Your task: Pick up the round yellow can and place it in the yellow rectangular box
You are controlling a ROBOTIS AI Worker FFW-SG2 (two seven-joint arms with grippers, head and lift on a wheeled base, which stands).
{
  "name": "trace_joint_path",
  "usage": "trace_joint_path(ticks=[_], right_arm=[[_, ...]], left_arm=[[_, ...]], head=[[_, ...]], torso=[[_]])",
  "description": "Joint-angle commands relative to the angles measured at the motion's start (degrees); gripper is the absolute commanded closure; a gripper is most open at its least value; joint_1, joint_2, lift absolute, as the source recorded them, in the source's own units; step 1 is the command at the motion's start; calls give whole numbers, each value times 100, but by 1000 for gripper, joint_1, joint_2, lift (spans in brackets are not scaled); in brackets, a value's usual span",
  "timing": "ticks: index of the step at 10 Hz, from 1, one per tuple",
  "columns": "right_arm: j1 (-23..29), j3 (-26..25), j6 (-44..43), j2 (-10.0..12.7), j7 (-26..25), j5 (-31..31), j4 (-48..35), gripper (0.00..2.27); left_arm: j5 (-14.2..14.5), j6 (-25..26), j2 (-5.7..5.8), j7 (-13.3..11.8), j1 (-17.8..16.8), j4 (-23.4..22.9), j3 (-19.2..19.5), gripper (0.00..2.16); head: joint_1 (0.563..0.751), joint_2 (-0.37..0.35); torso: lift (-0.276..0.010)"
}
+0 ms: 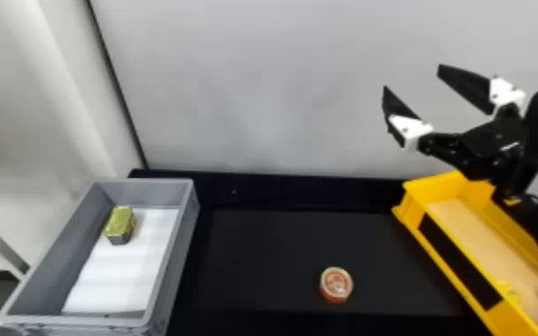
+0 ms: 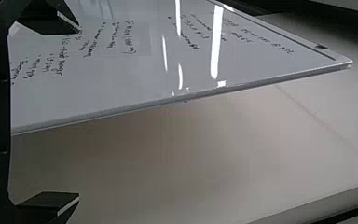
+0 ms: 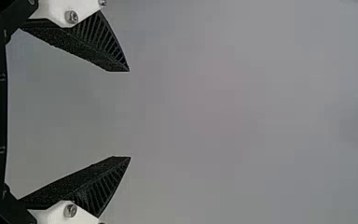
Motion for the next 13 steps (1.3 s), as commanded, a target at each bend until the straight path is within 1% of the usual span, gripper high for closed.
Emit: trace_joint_path(ticks=[1,3,5,8,10,13], right_arm=[[183,163,216,-13,14,-83,-25,122],[456,242,260,-22,348,-109,221,134],[851,427,-48,-4,497,102,344,136],[1203,664,-21,-4,664,137,318,154],[1599,611,-21,5,902,321,318,163],[2153,260,-118,31,1262,805,274,199]], left_arm=[[9,1,-15,-9,7,-5,55,30],[9,1,-15,-9,-1,30,37,30],[26,1,-15,-9,7,47,63,30],[35,1,-15,-26,16,47,107,30],[44,10,-15,-35,16,56,134,30],[35,10,-15,-79,25,39,204,30]], head=[[694,14],[694,14],[694,14],[694,14],[694,14],[694,14]], torso=[[-61],[-61],[-61],[-61],[-61],[-61]])
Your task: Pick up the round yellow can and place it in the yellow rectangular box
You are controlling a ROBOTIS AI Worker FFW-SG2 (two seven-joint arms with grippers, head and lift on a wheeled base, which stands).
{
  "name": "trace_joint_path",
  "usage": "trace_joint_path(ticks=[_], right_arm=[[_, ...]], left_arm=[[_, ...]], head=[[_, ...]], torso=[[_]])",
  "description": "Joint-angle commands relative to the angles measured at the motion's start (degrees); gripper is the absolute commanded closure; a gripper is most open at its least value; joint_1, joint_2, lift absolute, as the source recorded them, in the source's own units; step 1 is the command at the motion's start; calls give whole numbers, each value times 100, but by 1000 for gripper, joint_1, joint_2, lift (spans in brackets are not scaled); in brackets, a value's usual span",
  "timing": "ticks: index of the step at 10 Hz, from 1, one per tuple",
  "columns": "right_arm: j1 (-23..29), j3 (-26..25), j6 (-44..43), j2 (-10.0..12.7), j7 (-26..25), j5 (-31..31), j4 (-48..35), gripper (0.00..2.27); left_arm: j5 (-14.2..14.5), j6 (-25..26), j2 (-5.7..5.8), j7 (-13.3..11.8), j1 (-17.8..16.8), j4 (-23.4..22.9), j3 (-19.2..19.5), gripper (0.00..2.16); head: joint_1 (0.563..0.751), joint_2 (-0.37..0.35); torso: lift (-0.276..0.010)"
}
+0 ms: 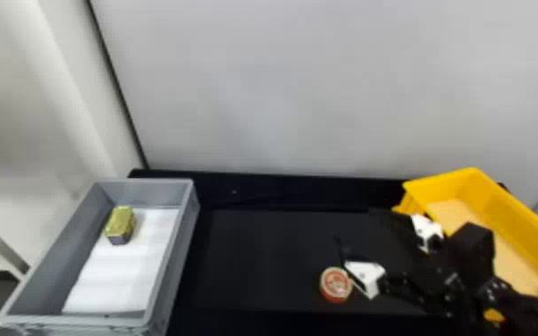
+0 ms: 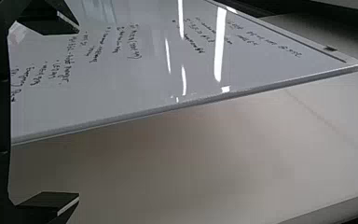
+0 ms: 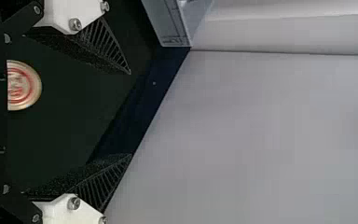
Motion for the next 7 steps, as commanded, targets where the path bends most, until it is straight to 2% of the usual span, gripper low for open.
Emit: trace_joint_path(ticks=[1,4,7], right_arm=[[386,-307,17,27,258,328,-42,208],[721,-544,96,27,478,565,28,211],[861,-562,-9,98,610,820,239,213]], left_arm=[[2,1,-15,-27,0,-16,38,30],[-6,-8,-15,-36,0,-16,38,30],[-6,-8,-15,-62,0,-42,73,30]], head=[[694,14],[694,14],[694,14]], torso=[[-61],[-61],[-61]])
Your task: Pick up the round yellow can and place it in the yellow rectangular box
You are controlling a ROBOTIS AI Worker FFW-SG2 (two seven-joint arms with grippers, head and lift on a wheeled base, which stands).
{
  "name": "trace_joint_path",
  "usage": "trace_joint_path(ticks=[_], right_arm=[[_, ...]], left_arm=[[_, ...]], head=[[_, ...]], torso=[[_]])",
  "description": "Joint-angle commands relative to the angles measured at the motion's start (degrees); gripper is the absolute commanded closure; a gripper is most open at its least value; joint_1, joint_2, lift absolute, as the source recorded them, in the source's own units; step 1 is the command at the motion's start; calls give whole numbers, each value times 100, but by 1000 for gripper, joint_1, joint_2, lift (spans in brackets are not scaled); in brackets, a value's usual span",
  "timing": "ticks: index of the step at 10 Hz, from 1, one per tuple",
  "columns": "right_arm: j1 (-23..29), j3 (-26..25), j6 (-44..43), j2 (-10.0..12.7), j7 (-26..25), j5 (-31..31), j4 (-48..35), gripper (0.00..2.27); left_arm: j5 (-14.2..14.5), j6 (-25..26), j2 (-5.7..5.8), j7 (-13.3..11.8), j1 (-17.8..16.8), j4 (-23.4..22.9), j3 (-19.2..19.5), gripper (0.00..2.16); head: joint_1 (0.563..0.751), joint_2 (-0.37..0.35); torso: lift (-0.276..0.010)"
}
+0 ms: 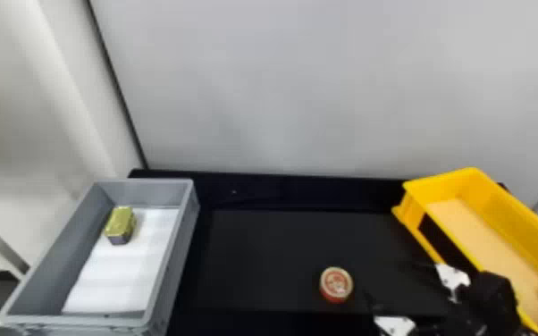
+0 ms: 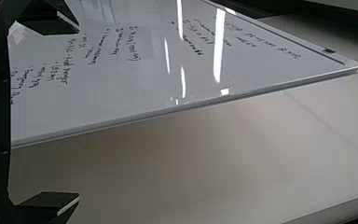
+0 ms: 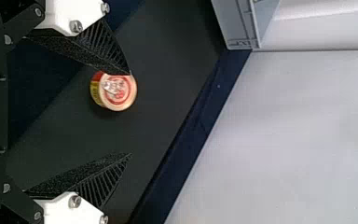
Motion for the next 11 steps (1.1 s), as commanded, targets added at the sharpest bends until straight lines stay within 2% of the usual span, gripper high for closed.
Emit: trace_joint_path(ticks=[1,4,8,11], right_arm=[[-9,61,-136,48,24,172,264,213],[-255,219,-268,92,15,251,712,239],[-360,228,-259,83,156,304,1011,94],[-694,448,-285,92,235,348,1451,42]], left_arm=[[0,0,-15,-8,-9,-13,3,30],[0,0,-15,-17,-18,-13,-14,30],[0,0,-15,-17,-18,-22,3,30],[-9,0,-15,-26,-18,-31,21,30]], head=[[694,14],[694,14],[694,14],[694,14]], torso=[[-61],[-61],[-61],[-61]])
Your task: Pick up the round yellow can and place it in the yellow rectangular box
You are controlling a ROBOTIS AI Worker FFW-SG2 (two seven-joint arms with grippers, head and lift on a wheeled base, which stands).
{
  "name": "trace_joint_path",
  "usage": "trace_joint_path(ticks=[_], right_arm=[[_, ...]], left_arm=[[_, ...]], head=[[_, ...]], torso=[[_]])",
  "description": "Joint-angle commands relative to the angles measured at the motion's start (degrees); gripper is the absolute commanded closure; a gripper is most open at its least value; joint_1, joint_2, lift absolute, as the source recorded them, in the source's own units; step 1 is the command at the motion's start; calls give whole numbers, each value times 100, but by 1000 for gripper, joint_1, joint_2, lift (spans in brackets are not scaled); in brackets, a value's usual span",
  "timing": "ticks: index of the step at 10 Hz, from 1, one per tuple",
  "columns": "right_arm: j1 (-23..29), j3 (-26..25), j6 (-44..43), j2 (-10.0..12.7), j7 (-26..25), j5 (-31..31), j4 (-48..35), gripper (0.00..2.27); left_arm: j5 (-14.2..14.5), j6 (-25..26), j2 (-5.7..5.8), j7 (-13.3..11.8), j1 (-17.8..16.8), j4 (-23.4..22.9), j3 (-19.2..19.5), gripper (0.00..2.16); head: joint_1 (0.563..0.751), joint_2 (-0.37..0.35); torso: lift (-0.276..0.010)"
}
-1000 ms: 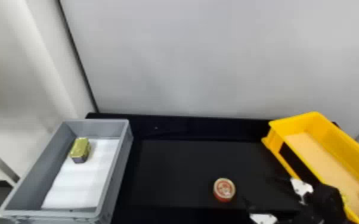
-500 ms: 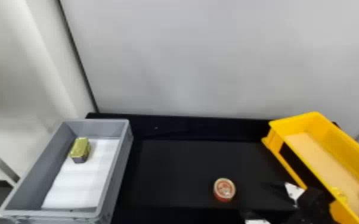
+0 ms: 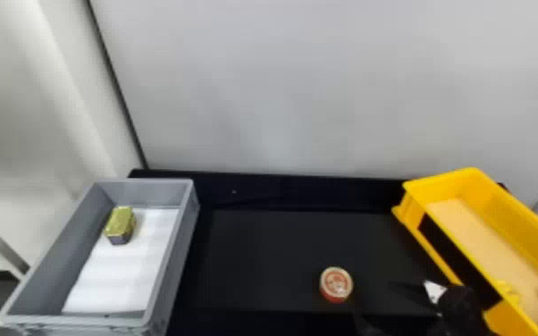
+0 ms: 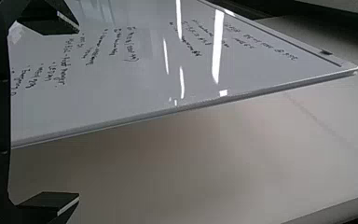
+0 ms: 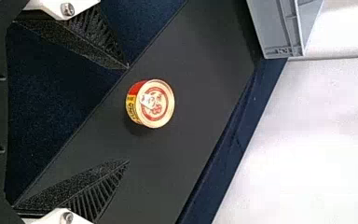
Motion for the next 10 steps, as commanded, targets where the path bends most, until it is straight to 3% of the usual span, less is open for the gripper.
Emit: trace_joint_path(ticks=[1,6,10], right_arm=[[-322,246,-40,3,43,9,347,41],[-1202,598,-427,126,17,26,1296,28],[-1483,827,-559,126,17,88,1841,30]], left_arm=[[-8,0,-15,-2,-9,0,6,30],[-26,-9,-15,-11,-9,-8,-20,30],[-52,-27,-15,-11,-9,-17,-29,30]], head=[[694,14],[694,14],[694,14]], torso=[[-61],[-61],[-61]])
